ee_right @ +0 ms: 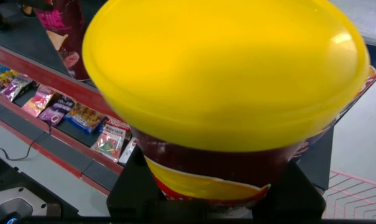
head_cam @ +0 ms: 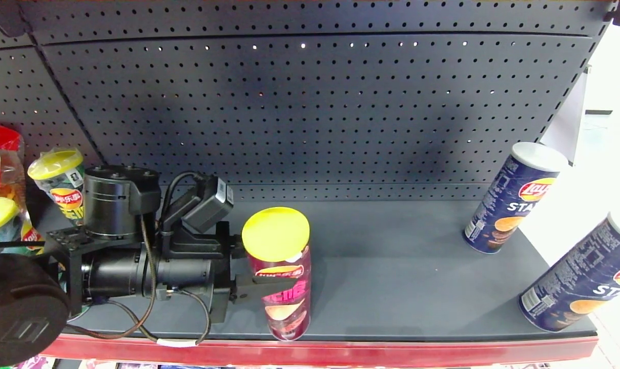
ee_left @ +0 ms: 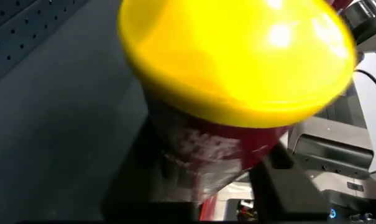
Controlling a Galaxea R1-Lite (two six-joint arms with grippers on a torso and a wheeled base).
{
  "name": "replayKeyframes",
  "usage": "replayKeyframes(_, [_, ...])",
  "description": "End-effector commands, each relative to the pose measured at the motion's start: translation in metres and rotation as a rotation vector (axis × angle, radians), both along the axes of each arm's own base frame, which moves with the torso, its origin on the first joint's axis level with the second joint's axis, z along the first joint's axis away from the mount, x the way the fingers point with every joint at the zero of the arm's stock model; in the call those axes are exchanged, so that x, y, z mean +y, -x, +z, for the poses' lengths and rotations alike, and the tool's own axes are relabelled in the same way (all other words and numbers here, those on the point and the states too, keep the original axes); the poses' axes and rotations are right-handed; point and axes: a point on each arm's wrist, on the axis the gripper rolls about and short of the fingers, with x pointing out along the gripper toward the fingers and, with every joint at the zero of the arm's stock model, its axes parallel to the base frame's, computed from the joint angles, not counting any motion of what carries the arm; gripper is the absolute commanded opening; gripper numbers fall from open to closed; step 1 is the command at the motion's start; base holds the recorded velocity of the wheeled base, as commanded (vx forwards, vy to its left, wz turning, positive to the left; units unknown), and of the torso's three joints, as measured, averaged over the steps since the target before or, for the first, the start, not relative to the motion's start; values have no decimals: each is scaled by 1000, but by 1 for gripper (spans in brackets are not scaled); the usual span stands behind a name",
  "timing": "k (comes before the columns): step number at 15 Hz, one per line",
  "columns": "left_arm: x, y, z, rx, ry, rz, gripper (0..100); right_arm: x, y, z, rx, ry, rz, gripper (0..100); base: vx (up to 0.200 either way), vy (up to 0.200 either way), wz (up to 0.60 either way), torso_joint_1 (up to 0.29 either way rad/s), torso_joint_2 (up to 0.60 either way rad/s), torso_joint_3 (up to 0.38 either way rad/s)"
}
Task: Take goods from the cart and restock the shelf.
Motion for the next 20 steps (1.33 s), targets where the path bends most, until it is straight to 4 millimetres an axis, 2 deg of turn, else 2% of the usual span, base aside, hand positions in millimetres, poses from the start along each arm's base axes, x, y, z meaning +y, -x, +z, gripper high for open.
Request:
replayKeyframes(1, [1,1,1,-4,3,1,100,0,0,0,0,0,2,0,0,0,0,0,0,0])
replayKeyframes(3, [5,8,2,-4,4,1,100,0,0,1,-1,1,4,0,0,0,0,0,0,0])
replayKeyframes(5, [18,28,0,4,2,13,100,0,-1,3,5,2,15,0,0,0,0,0,0,0])
replayKeyframes(8, [36,49,3,-1,15,48,100,3,-12,18,36,8,33,0,0,0,0,0,0,0])
replayKeyframes(11, [58,90,2,3,46,89,100,12,-48,55,116,23,110,0,0,0,0,0,0,0])
replayKeyframes(13, [70,114,0,8,50,146,100,23,-73,71,141,34,193,0,0,0,0,0,0,0])
replayKeyframes(15, [77,129,-1,16,50,177,100,33,-92,77,157,41,245,0,0,0,0,0,0,0])
replayKeyframes(16, [84,143,1,21,46,203,100,49,-113,83,157,50,311,0,0,0,0,0,0,0])
replayKeyframes(17, [86,147,1,18,44,216,100,56,-121,85,150,51,332,0,0,0,0,0,0,0])
replayKeyframes(18, [90,155,2,21,47,245,100,73,-141,89,135,54,351,0,0,0,0,0,0,0])
replayKeyframes(20, [93,161,3,18,59,270,100,90,-155,89,130,60,369,0,0,0,0,0,0,0])
